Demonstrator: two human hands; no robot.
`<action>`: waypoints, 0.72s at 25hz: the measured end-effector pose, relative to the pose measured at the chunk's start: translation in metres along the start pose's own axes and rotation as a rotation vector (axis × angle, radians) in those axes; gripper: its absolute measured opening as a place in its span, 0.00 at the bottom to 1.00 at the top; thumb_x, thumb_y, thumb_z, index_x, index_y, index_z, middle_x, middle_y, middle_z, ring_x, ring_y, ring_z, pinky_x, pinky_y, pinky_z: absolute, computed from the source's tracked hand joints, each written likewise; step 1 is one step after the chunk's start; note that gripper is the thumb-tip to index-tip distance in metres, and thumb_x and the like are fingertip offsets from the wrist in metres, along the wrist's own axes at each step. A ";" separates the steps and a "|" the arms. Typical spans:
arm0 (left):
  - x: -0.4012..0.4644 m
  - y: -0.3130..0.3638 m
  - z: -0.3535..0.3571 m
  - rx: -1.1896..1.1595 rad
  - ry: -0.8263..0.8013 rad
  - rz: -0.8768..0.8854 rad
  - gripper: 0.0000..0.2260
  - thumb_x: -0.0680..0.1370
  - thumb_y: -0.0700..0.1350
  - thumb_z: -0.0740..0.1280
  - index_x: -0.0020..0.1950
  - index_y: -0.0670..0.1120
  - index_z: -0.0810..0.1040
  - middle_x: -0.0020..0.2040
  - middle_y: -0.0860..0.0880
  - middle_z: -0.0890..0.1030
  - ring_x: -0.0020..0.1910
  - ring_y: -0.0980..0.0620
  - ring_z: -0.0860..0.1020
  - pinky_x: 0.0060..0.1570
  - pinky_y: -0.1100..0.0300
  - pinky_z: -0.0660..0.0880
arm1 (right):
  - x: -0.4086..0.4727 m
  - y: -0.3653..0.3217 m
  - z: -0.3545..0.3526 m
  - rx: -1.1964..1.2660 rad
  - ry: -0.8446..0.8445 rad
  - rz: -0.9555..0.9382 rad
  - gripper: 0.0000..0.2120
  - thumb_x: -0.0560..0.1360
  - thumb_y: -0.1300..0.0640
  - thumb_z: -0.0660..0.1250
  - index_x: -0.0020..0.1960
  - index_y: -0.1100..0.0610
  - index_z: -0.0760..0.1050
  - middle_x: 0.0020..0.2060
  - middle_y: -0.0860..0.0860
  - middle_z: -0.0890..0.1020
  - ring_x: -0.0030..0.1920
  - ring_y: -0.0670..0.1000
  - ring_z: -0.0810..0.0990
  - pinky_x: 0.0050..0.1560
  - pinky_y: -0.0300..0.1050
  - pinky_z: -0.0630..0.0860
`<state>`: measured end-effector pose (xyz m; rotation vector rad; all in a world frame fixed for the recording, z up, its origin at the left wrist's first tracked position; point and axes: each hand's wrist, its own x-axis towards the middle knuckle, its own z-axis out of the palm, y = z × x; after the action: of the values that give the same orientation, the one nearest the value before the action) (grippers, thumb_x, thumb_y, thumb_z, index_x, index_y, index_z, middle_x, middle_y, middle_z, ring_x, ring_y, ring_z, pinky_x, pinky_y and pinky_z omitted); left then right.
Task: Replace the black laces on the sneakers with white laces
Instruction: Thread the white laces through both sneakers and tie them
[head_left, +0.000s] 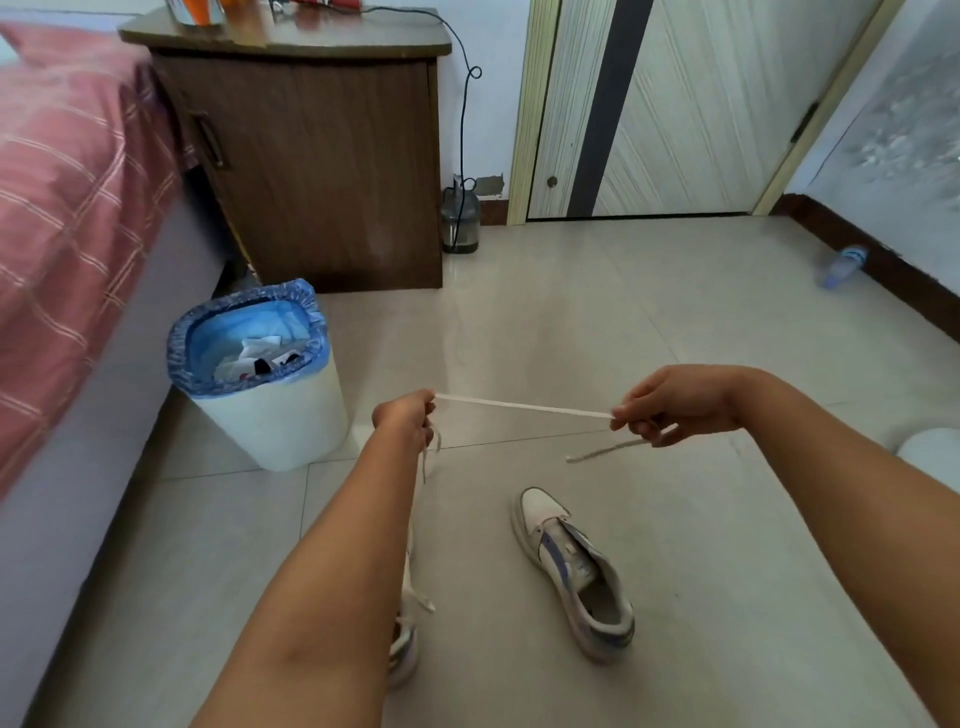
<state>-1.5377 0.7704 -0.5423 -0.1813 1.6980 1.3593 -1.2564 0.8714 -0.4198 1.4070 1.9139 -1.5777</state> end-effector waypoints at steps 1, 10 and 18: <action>0.005 0.000 -0.005 0.003 0.012 0.000 0.08 0.74 0.38 0.68 0.37 0.42 0.72 0.32 0.47 0.74 0.24 0.54 0.62 0.17 0.73 0.57 | -0.003 0.009 -0.004 -0.017 -0.017 0.041 0.08 0.77 0.55 0.65 0.47 0.58 0.81 0.31 0.49 0.75 0.33 0.47 0.73 0.44 0.43 0.70; 0.012 0.000 -0.006 0.017 -0.075 0.006 0.08 0.76 0.39 0.67 0.37 0.43 0.72 0.31 0.48 0.74 0.24 0.55 0.62 0.17 0.73 0.56 | -0.007 0.029 -0.002 -0.248 -0.011 0.281 0.09 0.75 0.50 0.68 0.53 0.52 0.79 0.48 0.45 0.84 0.57 0.48 0.78 0.63 0.57 0.63; -0.067 -0.007 0.055 0.397 -0.610 0.043 0.06 0.77 0.44 0.68 0.41 0.44 0.76 0.34 0.51 0.71 0.25 0.57 0.63 0.17 0.68 0.58 | 0.031 -0.024 0.065 0.159 0.180 -0.192 0.13 0.77 0.48 0.65 0.57 0.54 0.78 0.49 0.48 0.82 0.56 0.48 0.75 0.57 0.49 0.67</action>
<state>-1.4654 0.7862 -0.4973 0.4563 1.4050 0.9445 -1.3133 0.8317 -0.4517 1.5139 2.1237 -1.7789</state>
